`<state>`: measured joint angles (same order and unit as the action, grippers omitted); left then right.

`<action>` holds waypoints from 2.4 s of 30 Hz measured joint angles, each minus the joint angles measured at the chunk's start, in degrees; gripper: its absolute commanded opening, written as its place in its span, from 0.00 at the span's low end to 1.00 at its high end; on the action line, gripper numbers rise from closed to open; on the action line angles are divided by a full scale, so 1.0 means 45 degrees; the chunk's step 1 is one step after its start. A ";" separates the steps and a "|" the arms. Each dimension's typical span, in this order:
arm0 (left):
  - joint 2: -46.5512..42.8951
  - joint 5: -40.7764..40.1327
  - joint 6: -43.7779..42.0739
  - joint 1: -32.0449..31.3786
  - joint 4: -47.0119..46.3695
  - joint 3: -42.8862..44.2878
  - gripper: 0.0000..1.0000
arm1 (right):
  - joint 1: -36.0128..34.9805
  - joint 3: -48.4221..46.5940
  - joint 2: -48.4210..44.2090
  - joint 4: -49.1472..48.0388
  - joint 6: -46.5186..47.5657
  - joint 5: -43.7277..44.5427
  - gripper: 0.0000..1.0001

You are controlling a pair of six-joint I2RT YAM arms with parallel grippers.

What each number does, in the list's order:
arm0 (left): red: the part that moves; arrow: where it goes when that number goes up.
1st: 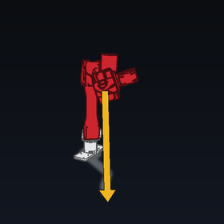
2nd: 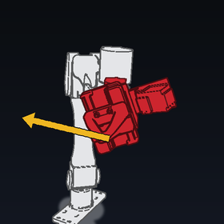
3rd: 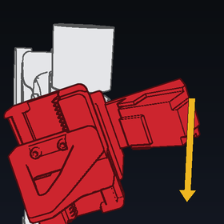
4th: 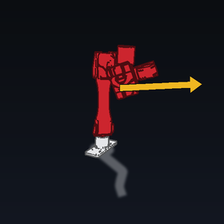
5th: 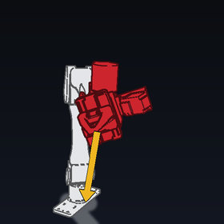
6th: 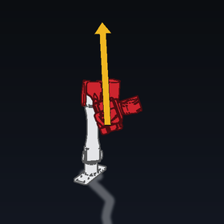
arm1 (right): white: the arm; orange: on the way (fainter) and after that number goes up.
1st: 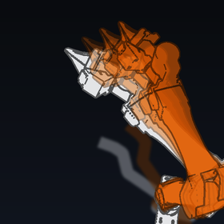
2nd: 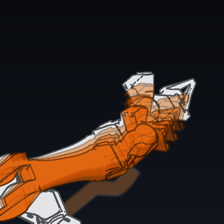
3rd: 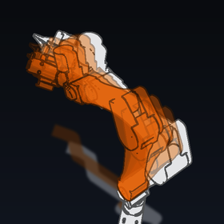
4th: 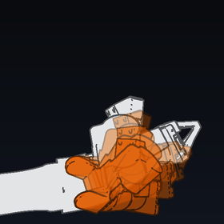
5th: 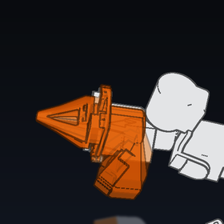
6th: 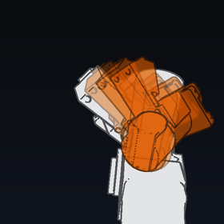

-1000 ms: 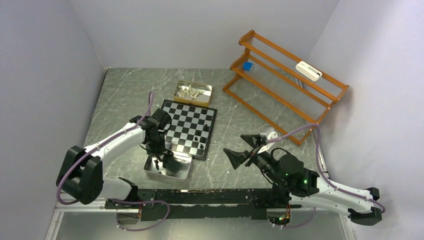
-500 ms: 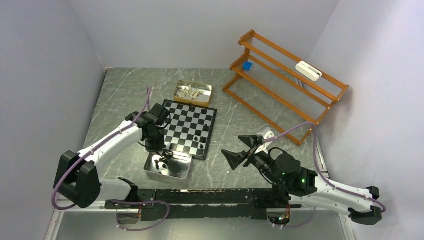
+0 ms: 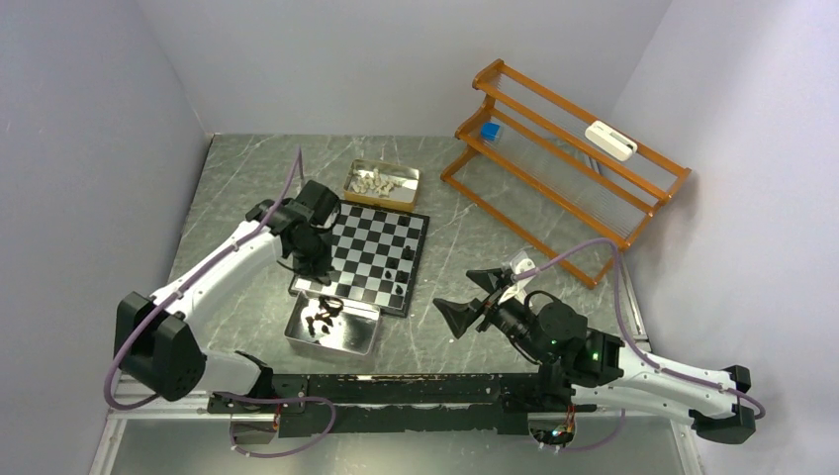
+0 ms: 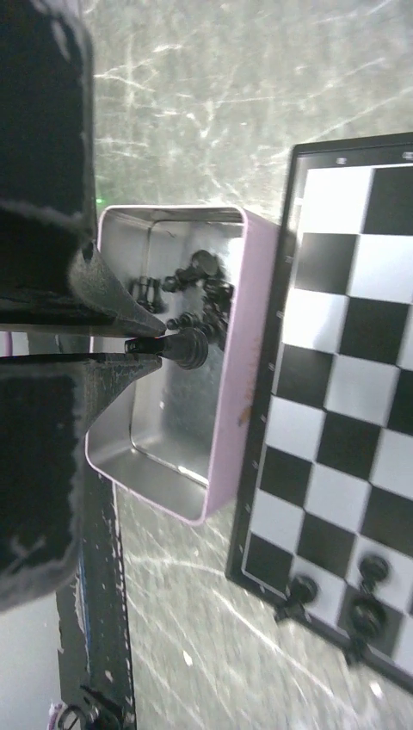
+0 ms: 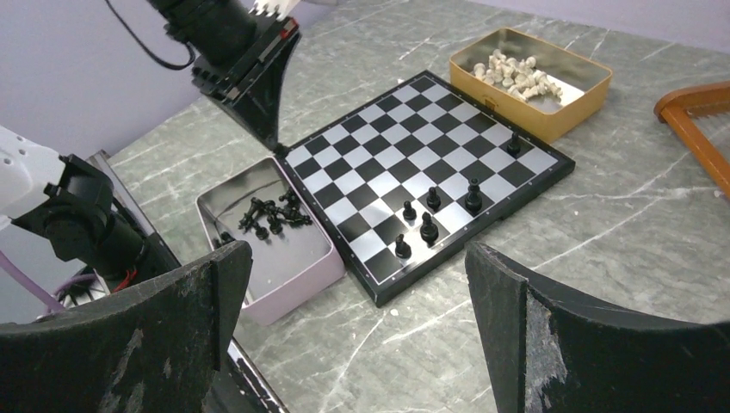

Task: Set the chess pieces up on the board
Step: Place the chess piece on the chessboard.

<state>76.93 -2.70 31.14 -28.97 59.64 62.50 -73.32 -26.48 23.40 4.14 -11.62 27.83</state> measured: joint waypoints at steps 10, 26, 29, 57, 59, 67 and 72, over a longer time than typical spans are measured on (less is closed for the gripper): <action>0.3143 0.0413 -0.1214 -0.0282 -0.0413 0.3959 0.12 | 0.0000 -0.0486 0.0466 0.0146 -0.0078 0.0185 1.00; 0.5693 0.0461 -0.1345 -0.2822 -0.0957 0.5022 0.12 | 0.0000 -0.1588 0.0714 0.0894 -0.0024 0.1088 1.00; 0.5625 0.0461 -0.1200 -0.3002 -0.1195 0.4522 0.13 | 0.0000 -0.1588 0.0704 0.0894 0.0015 0.1161 1.00; 0.5906 0.0408 -0.0811 -0.3565 -0.2157 0.3517 0.14 | 0.0000 -0.1472 0.0525 0.0957 0.0058 0.1248 1.00; 0.5955 0.0408 -0.0811 -0.3585 -0.2205 0.3507 0.14 | 0.0000 -0.1472 0.0520 0.0957 0.0058 0.1253 1.00; 0.6547 0.0301 -0.0816 -0.3628 -0.2307 0.3502 0.15 | 0.0000 -0.1472 0.0505 0.0957 0.0053 0.1258 1.00; 0.6635 0.0223 -0.0821 -0.3648 -0.2317 0.3502 0.15 | 0.0000 -0.1467 0.0471 0.0957 0.0049 0.1258 1.00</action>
<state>106.78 -1.69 27.44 -45.39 49.21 78.26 -73.32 -33.08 25.52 8.45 -11.40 33.50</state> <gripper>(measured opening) 0.153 0.997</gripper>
